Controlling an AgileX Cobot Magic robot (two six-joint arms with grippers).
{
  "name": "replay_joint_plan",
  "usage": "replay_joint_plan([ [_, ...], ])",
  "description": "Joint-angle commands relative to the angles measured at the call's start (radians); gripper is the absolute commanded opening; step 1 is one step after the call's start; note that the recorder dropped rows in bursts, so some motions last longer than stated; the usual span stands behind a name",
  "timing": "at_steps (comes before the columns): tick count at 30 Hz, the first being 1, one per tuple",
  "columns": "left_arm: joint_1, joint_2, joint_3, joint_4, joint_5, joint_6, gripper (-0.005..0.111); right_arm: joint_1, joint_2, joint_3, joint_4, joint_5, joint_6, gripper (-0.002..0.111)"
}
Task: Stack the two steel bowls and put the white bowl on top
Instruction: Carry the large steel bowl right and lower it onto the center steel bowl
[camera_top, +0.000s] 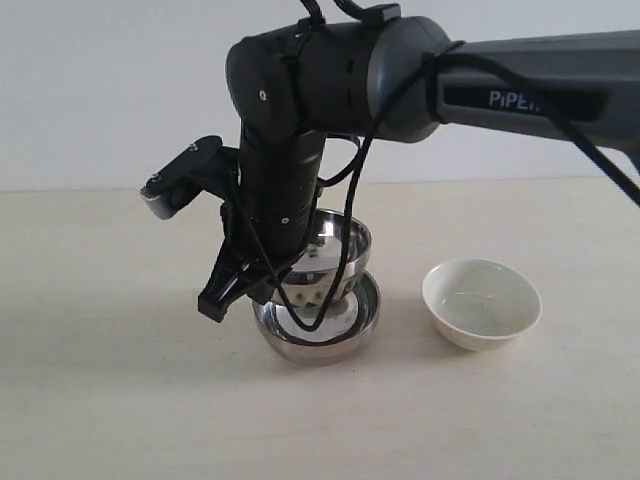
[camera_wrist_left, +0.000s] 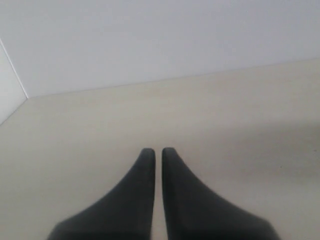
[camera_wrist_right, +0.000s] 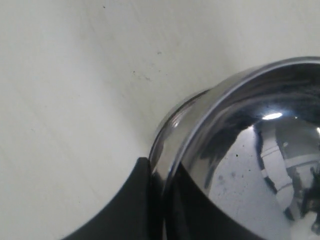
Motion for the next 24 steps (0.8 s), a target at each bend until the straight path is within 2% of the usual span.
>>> replay_joint_plan([
  [1,0.002,-0.004,0.003,-0.007,-0.007,-0.01,0.004,-0.006,-0.014,0.03,0.0,-0.024,-0.008,0.0],
  [18,0.002,-0.004,0.003,-0.007,-0.007,-0.01,0.004,-0.006,-0.014,0.125,0.013,-0.177,0.061,0.0],
  [24,0.002,-0.004,0.003,-0.007,-0.007,-0.01,0.004,-0.006,-0.014,0.125,-0.007,-0.154,0.075,0.0],
])
